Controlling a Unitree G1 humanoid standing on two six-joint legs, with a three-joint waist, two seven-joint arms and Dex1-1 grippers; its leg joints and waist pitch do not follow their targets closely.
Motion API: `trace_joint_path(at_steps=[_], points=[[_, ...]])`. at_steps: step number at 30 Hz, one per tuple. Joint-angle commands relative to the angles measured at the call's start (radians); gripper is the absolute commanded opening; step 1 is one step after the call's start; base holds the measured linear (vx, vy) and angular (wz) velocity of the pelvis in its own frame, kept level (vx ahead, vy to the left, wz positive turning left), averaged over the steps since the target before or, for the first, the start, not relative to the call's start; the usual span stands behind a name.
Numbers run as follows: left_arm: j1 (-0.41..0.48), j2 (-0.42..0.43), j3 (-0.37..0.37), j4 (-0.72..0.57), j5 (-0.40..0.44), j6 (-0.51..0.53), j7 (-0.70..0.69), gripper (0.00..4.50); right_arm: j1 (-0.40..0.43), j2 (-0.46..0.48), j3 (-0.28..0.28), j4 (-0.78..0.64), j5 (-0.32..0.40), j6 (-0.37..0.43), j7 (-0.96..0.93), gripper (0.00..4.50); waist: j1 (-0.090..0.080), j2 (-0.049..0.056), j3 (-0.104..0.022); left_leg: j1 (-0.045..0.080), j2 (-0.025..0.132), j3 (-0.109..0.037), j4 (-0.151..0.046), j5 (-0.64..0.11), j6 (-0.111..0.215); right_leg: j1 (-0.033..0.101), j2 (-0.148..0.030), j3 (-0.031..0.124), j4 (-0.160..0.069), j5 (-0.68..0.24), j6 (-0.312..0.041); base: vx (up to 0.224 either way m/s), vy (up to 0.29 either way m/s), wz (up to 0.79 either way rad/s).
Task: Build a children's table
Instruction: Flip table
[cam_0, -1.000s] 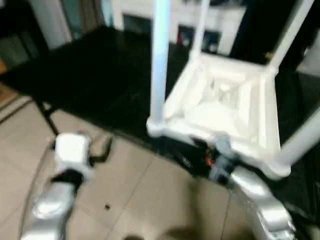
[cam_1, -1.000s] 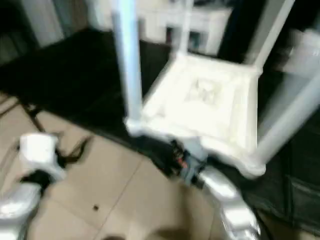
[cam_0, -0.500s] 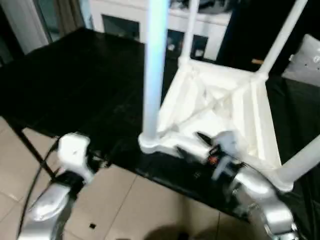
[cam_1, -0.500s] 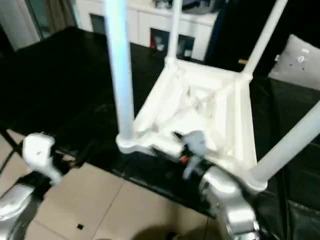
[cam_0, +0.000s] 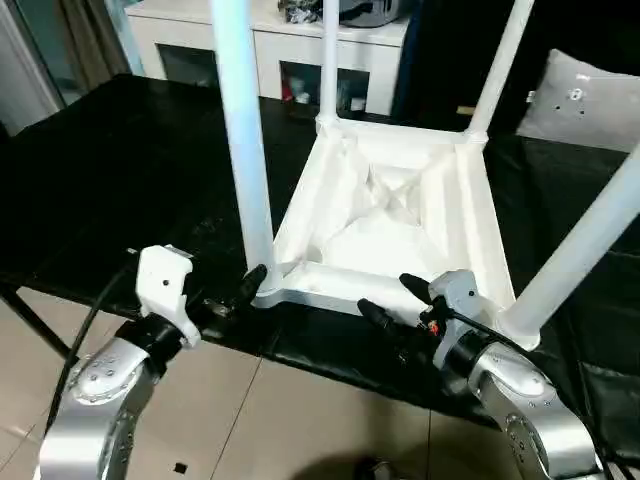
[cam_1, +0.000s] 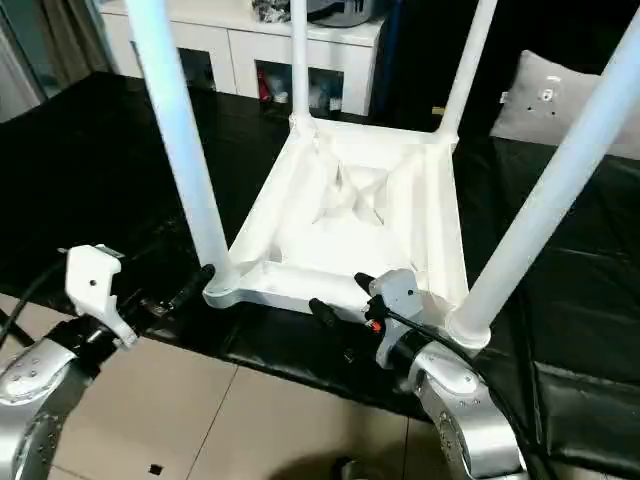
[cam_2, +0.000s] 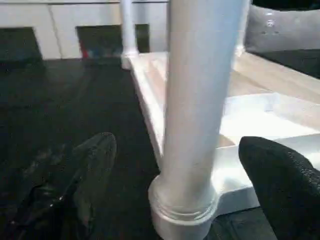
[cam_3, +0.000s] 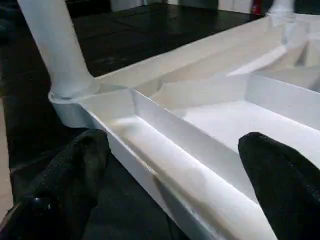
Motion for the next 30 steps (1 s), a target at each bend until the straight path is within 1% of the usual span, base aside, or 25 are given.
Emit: trace_joint_path(at_steps=[1,2,3,4,5,6,7,8,9,10,11,12,13,15,16,17,18,20,21,22,23,25,27,29,30], points=[[0.008,0.001,-0.005,-0.006,-0.021,0.01,-0.007,4.41,0.009,-0.001,-0.002,-0.03,0.011,0.004,0.001,4.5,-0.001,0.0,-0.055,0.033,0.002,0.087,-0.068,-0.155,0.039,-0.01,0.028,0.062,-0.1,-0.51,-0.099,0.0,0.0,0.0],[0.012,0.003,-0.009,-0.009,-0.029,0.016,-0.015,4.41,0.01,-0.002,-0.002,-0.034,0.01,0.004,0.001,4.5,-0.004,0.002,-0.058,0.017,0.007,0.086,-0.086,-0.145,0.036,0.005,0.039,0.072,-0.083,-0.449,-0.116,0.056,-0.035,-0.25],[0.015,0.005,-0.015,-0.01,-0.03,0.027,-0.018,4.41,0.011,-0.003,-0.005,-0.037,0.013,0.005,0.003,4.5,0.007,0.0,-0.057,0.022,0.01,0.108,-0.085,-0.159,0.039,-0.011,0.067,0.08,-0.081,-0.384,-0.126,0.059,-0.038,-0.53],[0.014,0.007,-0.018,-0.007,-0.028,0.033,-0.017,4.41,0.011,-0.004,-0.008,-0.038,0.016,0.009,0.004,4.5,0.008,-0.014,-0.067,0.013,-0.009,0.12,-0.073,-0.166,0.062,0.001,0.087,0.1,-0.073,-0.359,-0.136,0.059,-0.038,-0.53],[0.01,0.009,-0.021,0.0,-0.024,0.034,-0.017,4.41,0.009,-0.007,-0.008,-0.039,0.015,0.007,0.006,4.5,0.026,-0.035,-0.062,-0.052,-0.006,0.075,-0.095,-0.151,0.114,0.057,0.034,0.087,-0.035,-0.337,-0.158,0.02,-0.026,-0.34],[0.004,0.009,-0.02,0.008,-0.021,0.034,-0.015,4.41,0.008,-0.011,-0.007,-0.04,0.015,0.0,0.014,4.5,0.019,-0.013,-0.068,-0.03,0.017,0.076,-0.095,-0.122,0.148,0.028,0.017,0.094,-0.058,-0.401,-0.157,0.0,0.0,0.0],[-0.004,0.01,-0.018,0.018,-0.016,0.037,-0.011,4.41,0.006,-0.014,-0.006,-0.041,0.018,-0.001,0.022,4.5,0.007,-0.015,-0.073,-0.038,0.015,0.074,-0.086,-0.087,0.163,0.036,0.012,0.098,-0.057,-0.424,-0.167,0.0,0.0,0.0],[-0.011,0.014,-0.021,0.029,-0.01,0.037,-0.013,4.41,0.005,-0.017,-0.004,-0.043,0.018,0.001,0.026,4.5,0.006,-0.016,-0.074,-0.048,0.014,0.071,-0.085,-0.063,0.168,0.042,0.008,0.101,-0.055,-0.418,-0.174,0.0,0.0,0.0],[-0.019,0.017,-0.023,0.039,-0.014,0.037,-0.02,4.41,0.003,-0.02,-0.003,-0.043,0.018,0.005,0.028,4.5,0.006,-0.019,-0.075,-0.044,0.018,0.071,-0.081,-0.025,0.179,0.031,0.01,0.1,-0.054,-0.394,-0.186,0.0,0.0,0.0],[-0.027,0.02,-0.027,0.048,-0.021,0.039,-0.03,4.41,0.002,-0.023,0.0,-0.044,0.019,0.009,0.031,4.5,0.005,-0.016,-0.074,-0.048,0.02,0.067,-0.081,-0.004,0.191,0.033,0.008,0.096,-0.05,-0.386,-0.196,0.0,0.0,0.0],[-0.037,0.026,-0.031,0.061,-0.02,0.039,-0.037,4.41,0.001,-0.026,0.003,-0.044,0.02,0.011,0.036,4.5,0.005,-0.015,-0.075,-0.048,0.021,0.066,-0.079,0.008,0.195,0.034,0.007,0.094,-0.049,-0.38,-0.2,0.0,0.0,0.0],[-0.061,0.033,-0.038,0.097,-0.008,0.036,-0.041,4.41,0.001,-0.03,0.008,-0.044,0.016,0.009,0.04,4.5,0.008,-0.01,-0.074,-0.046,0.024,0.064,-0.079,0.029,0.203,0.031,0.006,0.087,-0.048,-0.375,-0.204,0.0,0.0,0.0],[-0.075,0.038,-0.041,0.118,0.01,0.036,-0.031,4.41,0.002,-0.03,0.009,-0.044,0.016,0.009,0.039,4.5,0.009,-0.009,-0.074,-0.045,0.027,0.061,-0.078,0.05,0.206,0.03,0.005,0.081,-0.048,-0.371,-0.201,0.0,0.0,0.0],[-0.09,0.04,-0.04,0.138,0.024,0.036,-0.021,4.41,0.002,-0.029,0.01,-0.045,0.017,0.011,0.037,4.5,0.014,-0.01,-0.075,-0.05,0.03,0.056,-0.076,0.084,0.205,0.037,0.0,0.077,-0.043,-0.358,-0.2,0.0,0.0,0.0],[-0.096,0.034,-0.035,0.143,0.011,0.031,-0.028,4.26,0.002,-0.029,0.011,-0.046,0.017,0.011,0.036,4.5,0.017,-0.003,-0.076,-0.049,0.031,0.053,-0.076,0.095,0.202,0.037,-0.001,0.075,-0.04,-0.353,-0.202,0.0,0.0,0.0],[-0.109,0.025,-0.028,0.151,0.002,0.018,-0.024,4.15,0.002,-0.029,0.014,-0.05,0.018,0.02,0.035,4.5,0.02,-0.006,-0.076,-0.052,0.033,0.051,-0.076,0.113,0.196,0.039,-0.002,0.072,-0.039,-0.347,-0.204,0.0,0.0,0.0],[-0.118,0.017,-0.024,0.157,-0.009,0.011,-0.026,4.06,0.003,-0.03,0.016,-0.054,0.018,0.025,0.037,4.5,0.022,-0.004,-0.075,-0.053,0.032,0.05,-0.076,0.112,0.19,0.039,-0.002,0.07,-0.04,-0.351,-0.201,0.0,0.0,0.0],[-0.119,0.015,-0.024,0.158,-0.013,0.011,-0.029,3.95,0.003,-0.03,0.016,-0.055,0.017,0.025,0.038,4.5,0.024,-0.004,-0.075,-0.054,0.034,0.049,-0.076,0.107,0.182,0.041,-0.004,0.069,-0.04,-0.356,-0.2,0.0,0.0,0.0],[-0.124,0.02,-0.031,0.17,0.011,-0.004,-0.014,3.74,0.004,-0.029,0.016,-0.056,0.02,0.026,0.042,4.5,0.025,-0.003,-0.074,-0.055,0.033,0.048,-0.078,0.097,0.174,0.041,-0.003,0.068,-0.041,-0.365,-0.194,0.0,0.0,0.0],[-0.125,0.02,-0.032,0.171,0.013,-0.005,-0.013,3.69,0.004,-0.029,0.016,-0.056,0.02,0.026,0.043,4.5,0.025,-0.004,-0.074,-0.055,0.033,0.048,-0.078,0.092,0.171,0.041,-0.002,0.067,-0.042,-0.37,-0.189,0.0,0.0,0.0],[-0.132,0.022,-0.039,0.19,0.019,-0.01,-0.012,3.69,0.005,-0.031,0.019,-0.057,0.023,0.027,0.048,4.5,0.024,-0.007,-0.073,-0.057,0.032,0.047,-0.078,0.08,0.165,0.044,-0.004,0.066,-0.044,-0.385,-0.179,0.0,0.0,0.0],[-0.136,0.02,-0.04,0.201,0.013,-0.011,-0.02,3.55,0.004,-0.033,0.022,-0.057,0.024,0.026,0.054,4.5,0.025,-0.005,-0.072,-0.056,0.03,0.046,-0.079,0.062,0.15,0.044,-0.004,0.064,-0.049,-0.418,-0.158,0.0,0.0,0.0],[-0.142,0.021,-0.04,0.213,0.015,-0.012,-0.021,3.26,0.003,-0.035,0.025,-0.057,0.026,0.028,0.061,4.5,0.025,-0.006,-0.073,-0.06,0.028,0.045,-0.08,0.057,0.139,0.048,-0.005,0.062,-0.051,-0.429,-0.144,0.0,0.0,0.0],[-0.146,0.019,-0.038,0.219,0.009,-0.014,-0.025,3.24,0.003,-0.036,0.029,-0.056,0.028,0.028,0.069,4.5,0.025,-0.006,-0.073,-0.059,0.029,0.043,-0.081,0.051,0.133,0.047,-0.004,0.06,-0.052,-0.434,-0.138,0.0,0.0,0.0],[-0.149,0.019,-0.037,0.224,0.006,-0.017,-0.028,3.12,0.003,-0.036,0.03,-0.055,0.028,0.026,0.074,4.5,0.025,-0.006,-0.071,-0.062,0.028,0.042,-0.082,0.042,0.129,0.048,-0.004,0.059,-0.054,-0.446,-0.132,0.0,0.0,0.0]])
